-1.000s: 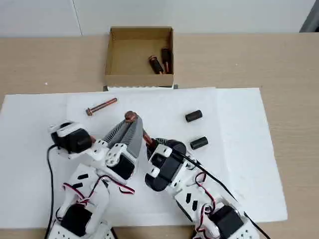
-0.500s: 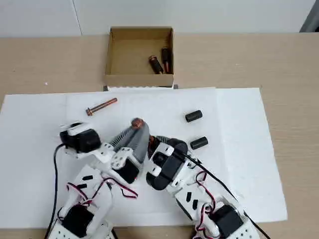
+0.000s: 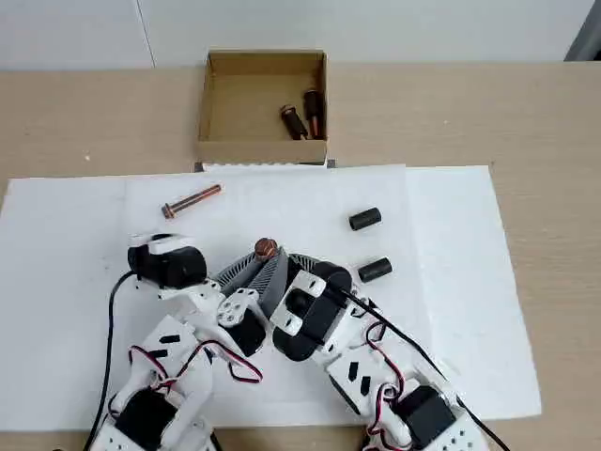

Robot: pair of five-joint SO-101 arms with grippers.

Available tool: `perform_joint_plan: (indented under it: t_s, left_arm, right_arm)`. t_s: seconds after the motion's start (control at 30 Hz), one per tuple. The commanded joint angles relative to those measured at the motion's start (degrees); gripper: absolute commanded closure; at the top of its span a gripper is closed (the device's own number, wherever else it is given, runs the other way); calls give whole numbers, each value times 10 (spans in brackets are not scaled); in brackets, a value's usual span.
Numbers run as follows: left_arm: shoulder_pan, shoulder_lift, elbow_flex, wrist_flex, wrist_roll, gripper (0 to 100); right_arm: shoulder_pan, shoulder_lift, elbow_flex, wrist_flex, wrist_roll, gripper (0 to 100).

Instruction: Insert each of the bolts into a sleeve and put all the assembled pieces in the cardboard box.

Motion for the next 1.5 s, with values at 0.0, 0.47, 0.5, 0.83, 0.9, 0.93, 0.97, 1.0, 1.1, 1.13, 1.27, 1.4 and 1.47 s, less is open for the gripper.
perform_joint_plan:
  t_s: [0.0, 0.47, 0.5, 0.83, 0.9, 0.93, 0.97, 1.0, 1.1, 1.13, 1.27, 1.4, 1.47]
  left_arm:
    - [-4, 0, -3, 23, -29, 844]
    - [-55, 0, -73, 23, -50, 806]
    - [-56, 0, -78, 23, -50, 811]
    - [-160, 0, -100, 24, -64, 995]
    - [-185, 0, -82, 24, -91, 994]
    - [-199, 0, -73, 25, -104, 994]
    - [-212, 0, -58, 25, -117, 994]
    - [-222, 0, -42, 25, -130, 994]
    - [-242, 0, 11, 25, -183, 994]
    - [-244, 0, 22, 25, -199, 994]
    - [-247, 0, 65, 24, -254, 994]
    - [-247, 0, 83, 23, -284, 994]
    - [-247, 0, 85, 25, -293, 994]
  right_arm:
    - [5, -6, -21, -27, 7, 995]
    - [44, -7, 8, -26, 4, 995]
    - [44, -7, 10, -26, 4, 995]
    - [144, 0, 19, -21, -15, 995]
    - [179, 0, 11, 4, -37, 995]
    - [191, 0, 0, 23, -52, 995]
    - [199, 0, -12, 47, -69, 995]
    - [200, 0, -23, 70, -82, 995]
    - [199, 14, -62, 116, -116, 995]
    - [199, 25, -76, 125, -126, 995]
    - [202, 142, -169, 141, -158, 995]
    - [203, 315, -287, 137, -172, 995]
    - [203, 400, -353, 121, -172, 995]
